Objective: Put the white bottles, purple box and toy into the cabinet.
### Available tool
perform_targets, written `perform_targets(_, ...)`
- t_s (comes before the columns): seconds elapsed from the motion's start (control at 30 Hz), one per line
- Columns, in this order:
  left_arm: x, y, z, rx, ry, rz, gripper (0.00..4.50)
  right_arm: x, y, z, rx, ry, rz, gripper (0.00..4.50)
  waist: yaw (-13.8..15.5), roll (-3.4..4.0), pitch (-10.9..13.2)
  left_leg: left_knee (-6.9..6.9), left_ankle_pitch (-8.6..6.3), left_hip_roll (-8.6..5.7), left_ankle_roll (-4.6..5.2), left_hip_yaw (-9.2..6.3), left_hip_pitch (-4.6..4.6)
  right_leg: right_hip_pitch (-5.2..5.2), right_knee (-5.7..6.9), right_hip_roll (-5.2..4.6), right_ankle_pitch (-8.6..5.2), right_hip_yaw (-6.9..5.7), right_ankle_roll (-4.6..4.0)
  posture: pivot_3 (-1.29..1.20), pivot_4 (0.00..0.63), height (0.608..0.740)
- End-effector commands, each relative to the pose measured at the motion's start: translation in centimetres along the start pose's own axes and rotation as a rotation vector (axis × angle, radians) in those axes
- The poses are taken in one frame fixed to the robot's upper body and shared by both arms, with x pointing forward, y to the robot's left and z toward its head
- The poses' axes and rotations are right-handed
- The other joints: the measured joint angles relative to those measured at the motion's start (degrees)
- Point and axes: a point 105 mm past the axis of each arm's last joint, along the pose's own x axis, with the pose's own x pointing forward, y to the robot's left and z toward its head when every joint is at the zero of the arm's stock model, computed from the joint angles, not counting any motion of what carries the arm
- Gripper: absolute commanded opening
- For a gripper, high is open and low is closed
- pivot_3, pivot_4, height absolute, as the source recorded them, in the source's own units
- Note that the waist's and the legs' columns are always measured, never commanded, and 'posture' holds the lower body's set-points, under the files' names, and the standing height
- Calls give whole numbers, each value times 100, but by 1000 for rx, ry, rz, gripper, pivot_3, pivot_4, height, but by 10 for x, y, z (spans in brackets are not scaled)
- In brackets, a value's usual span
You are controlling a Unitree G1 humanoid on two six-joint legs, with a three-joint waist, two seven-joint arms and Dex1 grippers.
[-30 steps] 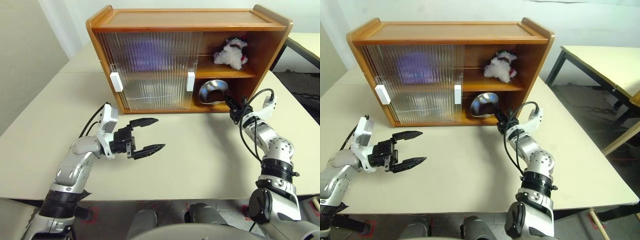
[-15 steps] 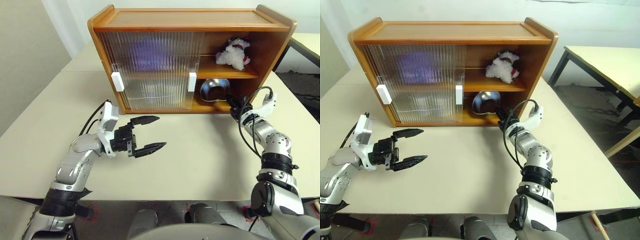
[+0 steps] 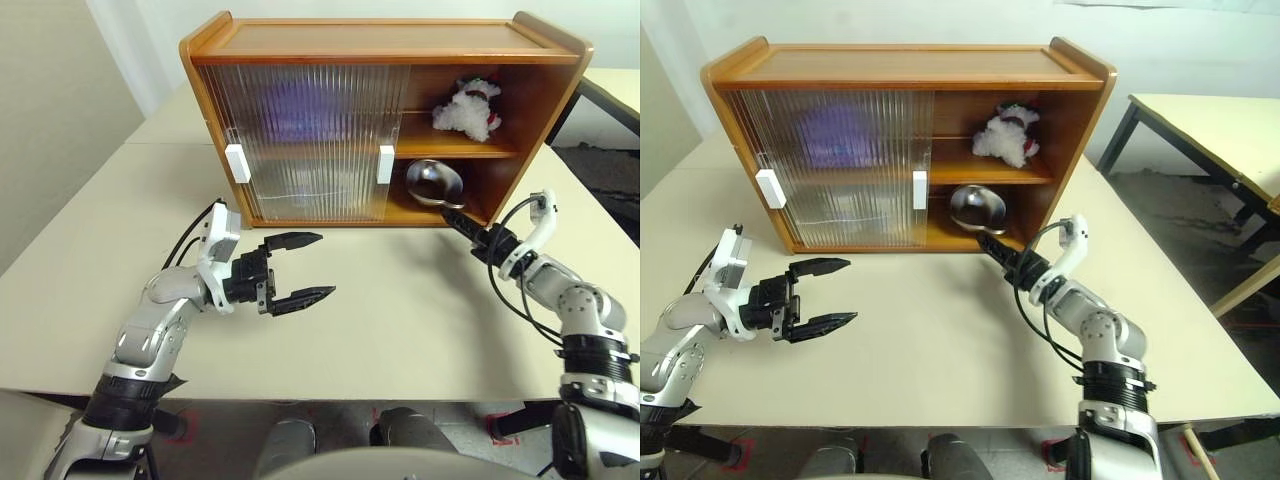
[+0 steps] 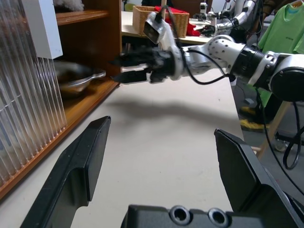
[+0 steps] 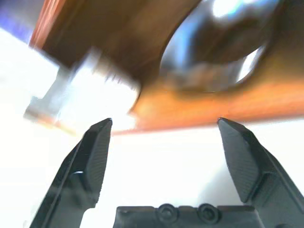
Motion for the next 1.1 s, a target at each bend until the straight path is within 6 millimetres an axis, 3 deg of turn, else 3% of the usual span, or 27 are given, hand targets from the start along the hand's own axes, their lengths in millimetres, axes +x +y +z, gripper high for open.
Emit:
perform_targets(0.03, 0, -2, -3, -4, 8, -2, 4500, -7, 14, -4, -28, 92, 76, 4449, 1, 0, 0, 7, 0, -2, 0, 1, 0, 2, 0, 5, -17, 0, -19, -62, 0, 740)
perform_targets(0.2, 0, -3, -4, -7, 7, -2, 4500, -21, 29, -11, -83, 210, 172, 4449, 0, -3, 2, 27, 2, -15, -4, 24, 23, 34, 0, 4, -27, -6, 16, -64, 0, 740)
perform_targets(0.3, 1, -3, -4, -7, 6, -2, 4500, -24, 51, -11, -103, 260, 282, 4449, -9, -6, 4, 28, 2, -17, -4, 52, 48, 53, 0, -3, -29, -2, 22, -65, 0, 740)
perform_targets(0.37, 0, -3, -4, -8, 6, -1, 4500, -19, 66, -5, -146, 232, 338, 4069, -16, -8, 4, 28, 2, -18, -4, 64, 52, 52, 0, -6, -30, 1, 22, -62, 0, 740)
perform_targets(0.53, -2, -3, -5, -11, 8, 6, 4500, 9, 90, 13, -278, 122, 371, 2344, -44, -7, 4, 21, 1, -13, -3, 69, 58, 46, 0, -7, -27, 5, 17, -59, 0, 740)
perform_targets(0.73, -5, -2, -5, -13, 15, 18, 4500, 33, 119, 12, -337, 66, 455, 23, -7, -6, 3, 7, -1, -9, 1, 58, 43, 24, 0, -7, -18, 2, -11, -58, 0, 740)
perform_targets(0.97, -7, -1, -5, -13, 15, 33, 4500, 66, 149, 0, -417, 70, 515, 23, -23, -5, 2, -9, -2, -4, 2, 62, 38, 10, 0, -7, -9, 1, -26, -54, 0, 740)
perform_targets(1.1, -8, 1, -5, -12, 21, 51, 4500, 81, 149, -2, -450, 56, 485, 23, 2, -5, 2, -9, -2, -4, 2, 47, 40, 9, -1, -9, -10, 3, -35, -39, 0, 740)
